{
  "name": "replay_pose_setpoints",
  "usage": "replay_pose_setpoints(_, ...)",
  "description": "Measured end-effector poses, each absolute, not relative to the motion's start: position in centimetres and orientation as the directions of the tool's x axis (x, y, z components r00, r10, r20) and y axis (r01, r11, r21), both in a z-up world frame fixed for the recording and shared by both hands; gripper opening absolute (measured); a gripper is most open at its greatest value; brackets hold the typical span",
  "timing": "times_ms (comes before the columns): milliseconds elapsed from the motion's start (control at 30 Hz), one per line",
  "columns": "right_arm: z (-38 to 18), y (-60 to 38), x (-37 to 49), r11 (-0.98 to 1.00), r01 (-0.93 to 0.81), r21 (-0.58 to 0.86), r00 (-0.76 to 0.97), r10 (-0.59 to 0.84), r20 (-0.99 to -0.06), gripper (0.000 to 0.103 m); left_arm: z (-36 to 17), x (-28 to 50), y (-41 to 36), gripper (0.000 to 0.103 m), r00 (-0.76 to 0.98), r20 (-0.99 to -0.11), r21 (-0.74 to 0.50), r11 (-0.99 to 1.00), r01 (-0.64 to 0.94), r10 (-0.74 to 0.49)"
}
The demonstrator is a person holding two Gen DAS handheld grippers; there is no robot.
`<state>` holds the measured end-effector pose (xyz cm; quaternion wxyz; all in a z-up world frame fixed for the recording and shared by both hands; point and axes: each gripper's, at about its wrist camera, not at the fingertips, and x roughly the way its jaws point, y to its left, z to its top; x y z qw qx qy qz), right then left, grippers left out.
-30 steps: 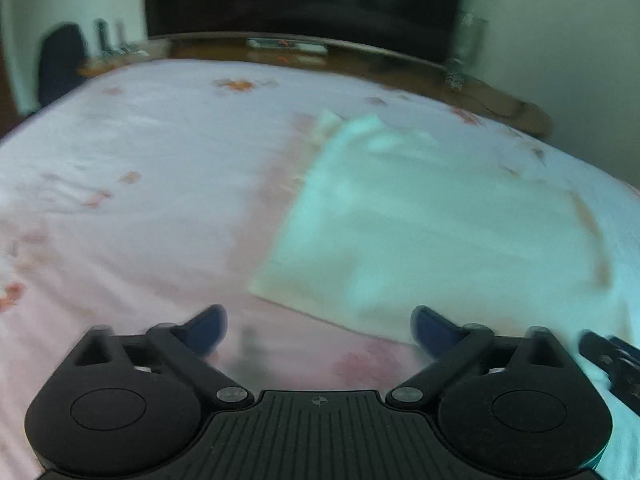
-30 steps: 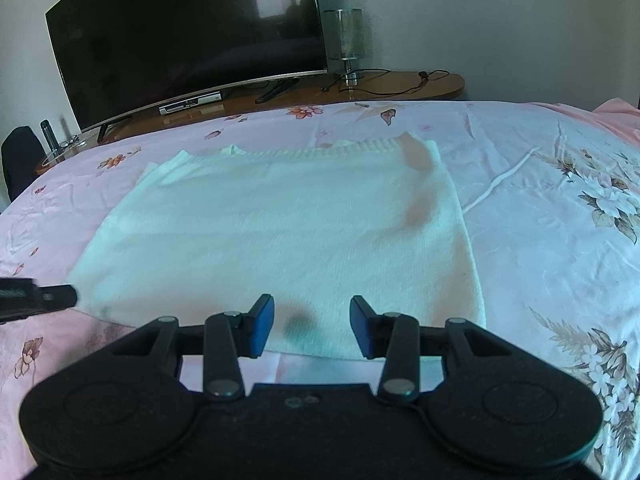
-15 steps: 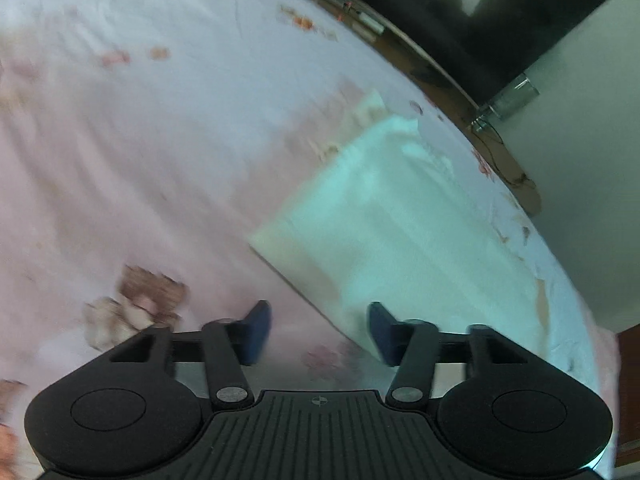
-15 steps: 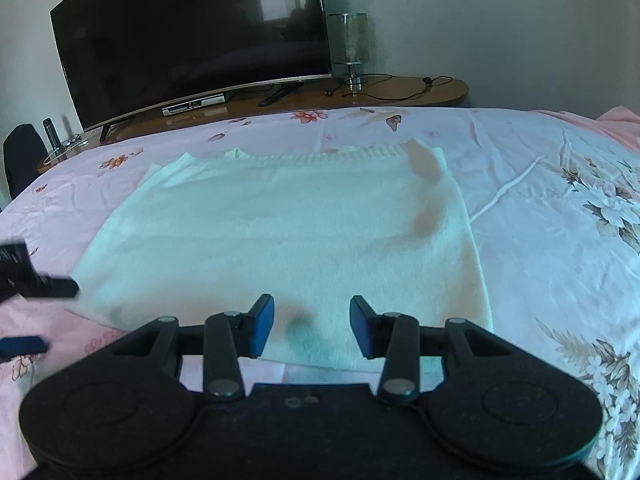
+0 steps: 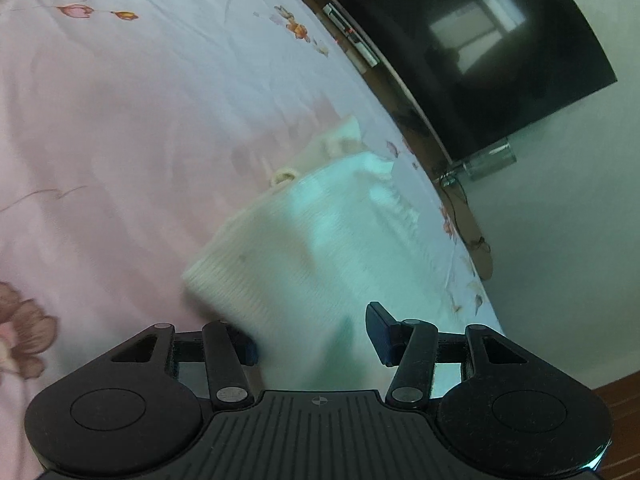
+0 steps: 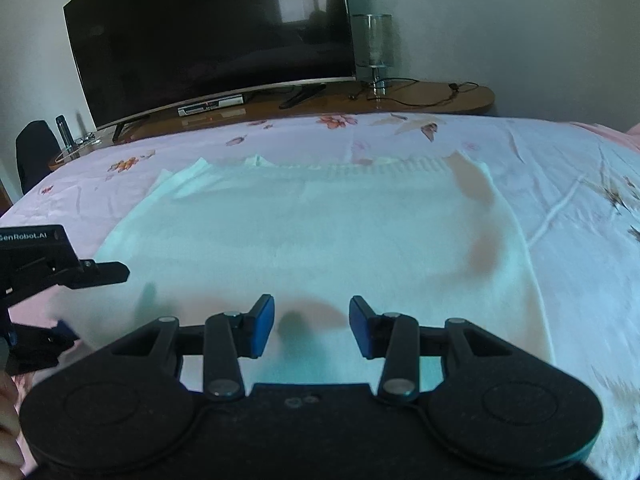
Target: Fold small clothes
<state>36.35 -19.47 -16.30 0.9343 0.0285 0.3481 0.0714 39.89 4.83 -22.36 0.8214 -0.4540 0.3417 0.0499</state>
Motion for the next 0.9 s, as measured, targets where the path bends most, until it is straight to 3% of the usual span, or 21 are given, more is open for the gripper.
replay_pose_setpoints(33,-16.3,-19.4,36.8,0.989,-0.113,0.100,0.750,0.151,-0.644,0.041,-22.4,40.0,4.8,0.051,0.766,-0.601,-0.716,0.579,-0.390,-0.227)
replay_pose_setpoints(67,-16.3,-19.4,37.4,0.989,-0.113,0.098,0.752,0.149,-0.642,0.040,-22.5,40.1,4.7,0.034,0.769,-0.598,-0.717,0.579,-0.387,-0.226)
replay_pose_setpoints(133,-16.2,-19.3,38.6,0.990,-0.108,0.094,0.757,0.143,-0.637,0.040,-23.1,40.6,5.0,0.017,0.755,-0.611,-0.714,0.579,-0.394,-0.240)
replay_pose_setpoints(267,-16.1,-18.4,40.8,0.994,-0.105,0.029,0.776,0.100,-0.623,0.037,-23.0,40.7,5.2,0.017,0.756,-0.609,-0.705,0.600,-0.377,-0.241)
replay_pose_setpoints(333,-18.1,-17.6,42.1,0.990,-0.137,-0.017,0.717,0.087,-0.691,0.038,-22.8,40.8,5.3,0.017,0.755,-0.608,-0.704,0.607,-0.369,-0.246)
replay_pose_setpoints(400,-18.1,-17.0,41.6,0.982,-0.169,-0.088,0.741,0.068,-0.668,0.038,-23.0,40.8,5.5,0.017,0.761,-0.601,-0.712,0.595,-0.373,-0.243)
replay_pose_setpoints(500,-16.6,-17.6,41.7,0.989,-0.150,0.008,0.766,0.122,-0.631,0.033,-23.0,40.7,5.6,0.018,0.763,-0.599,-0.718,0.583,-0.379,-0.241)
replay_pose_setpoints(567,-17.7,-17.1,42.3,0.985,-0.169,-0.026,0.730,0.107,-0.675,0.034,-22.9,40.8,5.5,0.017,0.764,-0.598,-0.716,0.591,-0.372,-0.244)
replay_pose_setpoints(633,-18.5,-16.7,41.9,0.979,-0.192,-0.075,0.746,0.096,-0.659,0.034,-22.5,41.1,5.3,0.017,0.763,-0.601,-0.704,0.609,-0.365,-0.238)
replay_pose_setpoints(833,-18.2,-17.1,41.9,0.985,-0.174,-0.006,0.738,0.127,-0.662,0.036,-19.9,41.2,4.0,0.017,0.790,-0.571,-0.656,0.703,-0.276,-0.222)
replay_pose_setpoints(900,-18.7,-16.6,41.6,0.976,-0.207,-0.064,0.748,0.115,-0.653,0.036,-18.6,41.1,3.2,0.011,0.803,-0.552,-0.628,0.745,-0.224,-0.223)
